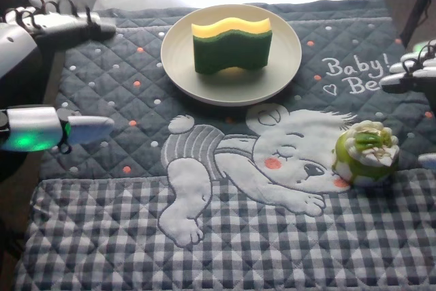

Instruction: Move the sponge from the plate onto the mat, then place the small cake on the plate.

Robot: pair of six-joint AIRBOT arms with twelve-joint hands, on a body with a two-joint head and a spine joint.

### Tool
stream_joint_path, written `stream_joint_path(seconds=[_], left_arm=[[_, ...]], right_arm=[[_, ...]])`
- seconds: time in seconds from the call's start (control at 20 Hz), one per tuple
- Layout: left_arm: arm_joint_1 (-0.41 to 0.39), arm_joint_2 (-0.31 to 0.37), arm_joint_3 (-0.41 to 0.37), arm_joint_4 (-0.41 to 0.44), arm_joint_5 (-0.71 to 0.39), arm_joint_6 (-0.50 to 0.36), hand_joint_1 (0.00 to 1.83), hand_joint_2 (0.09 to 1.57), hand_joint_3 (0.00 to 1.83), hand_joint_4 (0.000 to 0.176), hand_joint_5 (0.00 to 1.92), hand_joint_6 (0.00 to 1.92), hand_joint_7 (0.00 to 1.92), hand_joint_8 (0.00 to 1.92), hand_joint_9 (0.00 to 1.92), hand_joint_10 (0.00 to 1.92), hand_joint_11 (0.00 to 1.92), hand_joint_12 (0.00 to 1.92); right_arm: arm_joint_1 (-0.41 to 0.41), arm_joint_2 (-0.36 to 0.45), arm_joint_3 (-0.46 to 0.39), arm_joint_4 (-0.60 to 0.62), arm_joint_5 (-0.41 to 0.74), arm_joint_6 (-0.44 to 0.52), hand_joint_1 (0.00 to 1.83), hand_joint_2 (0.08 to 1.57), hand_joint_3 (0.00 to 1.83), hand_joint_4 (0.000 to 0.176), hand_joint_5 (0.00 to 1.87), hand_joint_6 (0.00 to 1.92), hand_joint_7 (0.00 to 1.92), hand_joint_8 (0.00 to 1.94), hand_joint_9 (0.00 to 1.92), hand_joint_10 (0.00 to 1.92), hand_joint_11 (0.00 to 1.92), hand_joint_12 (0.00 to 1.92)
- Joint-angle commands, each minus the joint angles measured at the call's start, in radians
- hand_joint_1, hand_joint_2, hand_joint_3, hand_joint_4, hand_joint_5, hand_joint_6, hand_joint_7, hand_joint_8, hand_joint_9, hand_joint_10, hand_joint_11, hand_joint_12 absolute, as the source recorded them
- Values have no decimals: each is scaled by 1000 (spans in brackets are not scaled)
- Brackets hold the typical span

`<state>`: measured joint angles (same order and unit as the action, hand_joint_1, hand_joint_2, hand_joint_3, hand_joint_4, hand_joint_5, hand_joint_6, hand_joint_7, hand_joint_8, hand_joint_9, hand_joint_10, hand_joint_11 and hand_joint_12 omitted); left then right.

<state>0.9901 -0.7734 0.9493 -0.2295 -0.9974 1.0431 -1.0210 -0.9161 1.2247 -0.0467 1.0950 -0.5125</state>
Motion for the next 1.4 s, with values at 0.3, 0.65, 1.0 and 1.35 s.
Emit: stream_joint_path(seconds=[0.3, 0.65, 1.0, 1.35], left_arm=[[-23, -21, 18, -3, -124, -7, 797, 1018, 1, 0, 401, 0, 308, 2, 297, 6, 6, 733], [-339, -241, 235, 89, 141, -6, 677, 976, 0, 75, 335, 0, 337, 3, 323, 9, 0, 914], [-559, -492, 505, 169, 474, -6, 666, 887, 0, 51, 378, 0, 483, 0, 519, 4, 170, 984], [-646, -681, 681, 178, 755, 225, 823, 849, 0, 0, 551, 2, 837, 41, 933, 137, 531, 1349]], right_arm=[[6, 7, 3, 10, 138, 34, 551, 1000, 0, 90, 228, 0, 233, 0, 217, 0, 0, 515], [26, 18, -20, -12, 254, 35, 695, 732, 0, 176, 0, 0, 0, 0, 0, 0, 0, 1], [37, 7, -22, -38, 273, 35, 767, 742, 0, 176, 0, 0, 0, 0, 0, 0, 0, 0], [40, -10, -11, -45, 270, 35, 794, 791, 15, 176, 0, 0, 0, 0, 0, 0, 0, 0]])
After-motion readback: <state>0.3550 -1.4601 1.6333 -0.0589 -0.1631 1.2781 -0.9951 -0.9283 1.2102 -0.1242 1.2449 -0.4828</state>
